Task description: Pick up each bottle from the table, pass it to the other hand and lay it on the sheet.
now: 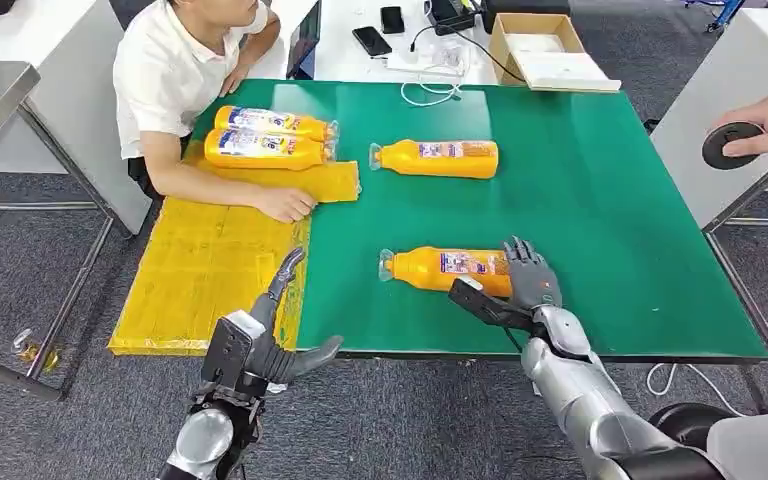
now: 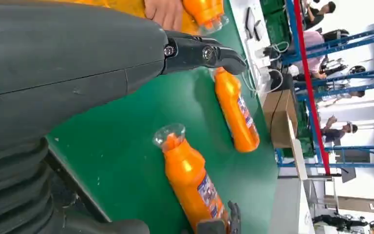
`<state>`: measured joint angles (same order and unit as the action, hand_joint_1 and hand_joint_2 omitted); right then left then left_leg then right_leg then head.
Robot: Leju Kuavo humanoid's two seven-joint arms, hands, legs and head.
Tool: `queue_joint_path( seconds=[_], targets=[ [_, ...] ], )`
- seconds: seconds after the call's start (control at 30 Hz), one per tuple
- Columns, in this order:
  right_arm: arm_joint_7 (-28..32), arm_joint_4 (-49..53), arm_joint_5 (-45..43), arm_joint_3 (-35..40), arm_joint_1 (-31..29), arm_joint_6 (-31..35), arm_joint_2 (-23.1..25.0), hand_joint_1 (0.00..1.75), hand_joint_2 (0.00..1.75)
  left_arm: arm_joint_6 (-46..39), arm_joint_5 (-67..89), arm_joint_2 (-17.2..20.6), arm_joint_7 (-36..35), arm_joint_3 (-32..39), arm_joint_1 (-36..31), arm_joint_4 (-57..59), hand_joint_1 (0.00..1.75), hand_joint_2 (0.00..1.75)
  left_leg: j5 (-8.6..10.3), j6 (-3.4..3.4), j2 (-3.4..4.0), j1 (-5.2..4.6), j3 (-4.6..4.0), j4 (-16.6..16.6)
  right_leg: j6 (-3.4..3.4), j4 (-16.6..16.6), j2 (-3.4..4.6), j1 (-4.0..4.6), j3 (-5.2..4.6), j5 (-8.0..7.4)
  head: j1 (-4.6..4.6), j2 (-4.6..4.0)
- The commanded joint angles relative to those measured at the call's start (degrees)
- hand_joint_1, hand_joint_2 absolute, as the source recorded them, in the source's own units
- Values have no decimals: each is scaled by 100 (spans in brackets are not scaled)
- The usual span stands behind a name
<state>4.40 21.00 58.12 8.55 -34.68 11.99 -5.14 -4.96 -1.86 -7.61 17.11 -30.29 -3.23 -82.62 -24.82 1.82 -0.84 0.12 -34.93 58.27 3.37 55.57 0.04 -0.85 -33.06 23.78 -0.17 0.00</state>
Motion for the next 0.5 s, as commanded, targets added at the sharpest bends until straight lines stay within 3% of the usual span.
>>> queue_joint_path(
  seconds=[0.03, 0.27, 0.5],
  targets=[
    [837, -434, -221, -222, 163, 462, 72, 175, 175, 419, -307, 254, -107, -193, -231, 477, 0, 175, 0, -8, -4, 2, 20, -9, -13, -6, -8, 3, 22, 3, 0, 0],
    [860, -461, -374, -362, 155, 325, 60, 175, 175, 419, -306, 251, -110, -181, -258, 480, 0, 175, -2, -8, -2, 3, 14, -8, -11, -6, -6, 4, 19, 3, 2, 0],
    [1271, -443, -911, -871, 314, 172, 53, 175, 175, 419, -398, 237, -74, -159, -315, 559, 0, 175, 1, -6, -7, 4, 12, -7, -9, -7, -11, 5, 18, 2, 0, 0]
  ],
)
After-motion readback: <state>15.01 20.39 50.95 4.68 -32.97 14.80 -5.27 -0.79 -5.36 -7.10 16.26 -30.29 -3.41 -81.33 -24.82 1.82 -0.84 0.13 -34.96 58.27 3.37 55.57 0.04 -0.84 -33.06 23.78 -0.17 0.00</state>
